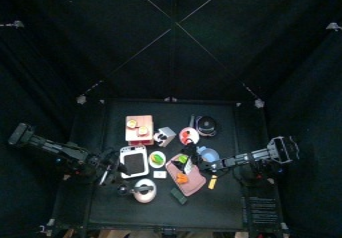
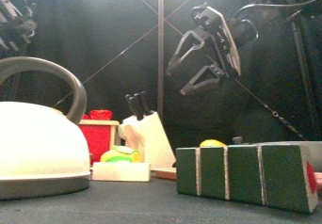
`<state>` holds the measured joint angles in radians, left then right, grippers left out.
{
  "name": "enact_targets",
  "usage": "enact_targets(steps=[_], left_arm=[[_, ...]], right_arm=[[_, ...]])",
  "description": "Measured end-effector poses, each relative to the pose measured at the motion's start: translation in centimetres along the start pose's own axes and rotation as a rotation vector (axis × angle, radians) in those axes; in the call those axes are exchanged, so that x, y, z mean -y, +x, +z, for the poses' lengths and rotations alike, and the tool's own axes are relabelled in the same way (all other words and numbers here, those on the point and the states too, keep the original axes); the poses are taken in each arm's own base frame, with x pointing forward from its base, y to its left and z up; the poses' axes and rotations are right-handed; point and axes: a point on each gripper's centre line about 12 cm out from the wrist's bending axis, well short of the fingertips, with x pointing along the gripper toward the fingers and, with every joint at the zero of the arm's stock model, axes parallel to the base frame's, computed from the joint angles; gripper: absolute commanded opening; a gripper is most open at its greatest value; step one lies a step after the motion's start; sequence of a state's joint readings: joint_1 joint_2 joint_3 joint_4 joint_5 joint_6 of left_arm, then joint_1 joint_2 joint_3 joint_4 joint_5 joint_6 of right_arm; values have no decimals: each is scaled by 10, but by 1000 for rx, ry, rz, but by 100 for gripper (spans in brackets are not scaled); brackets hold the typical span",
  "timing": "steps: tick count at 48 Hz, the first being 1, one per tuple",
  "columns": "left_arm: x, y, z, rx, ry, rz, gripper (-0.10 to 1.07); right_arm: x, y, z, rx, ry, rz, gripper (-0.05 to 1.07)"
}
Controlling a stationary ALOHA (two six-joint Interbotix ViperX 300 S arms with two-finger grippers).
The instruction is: Grab apple half
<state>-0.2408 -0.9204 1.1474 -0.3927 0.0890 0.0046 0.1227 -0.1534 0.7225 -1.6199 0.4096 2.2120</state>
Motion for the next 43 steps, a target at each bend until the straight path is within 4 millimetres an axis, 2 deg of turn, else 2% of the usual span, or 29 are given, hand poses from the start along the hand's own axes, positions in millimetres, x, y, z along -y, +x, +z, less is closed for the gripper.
enact_targets(steps=[10, 16, 22, 33, 43], left_arm=[[-33, -11, 60, 145, -79, 194, 83], [-57, -17, 81, 114, -104, 317, 83], [-90, -25, 97, 78, -139, 469, 83], [-154, -41, 94, 15, -169, 723, 82], [-185, -45, 82, -42, -178, 828, 82]], right_arm=[[1, 0, -1, -3, -1, 0, 99], [1, 0, -1, -2, 0, -3, 99], [1, 0, -1, -2, 0, -3, 99], [4, 0, -4, -10, -5, -8, 99], [4, 0, -5, -10, -4, -10, 99]])
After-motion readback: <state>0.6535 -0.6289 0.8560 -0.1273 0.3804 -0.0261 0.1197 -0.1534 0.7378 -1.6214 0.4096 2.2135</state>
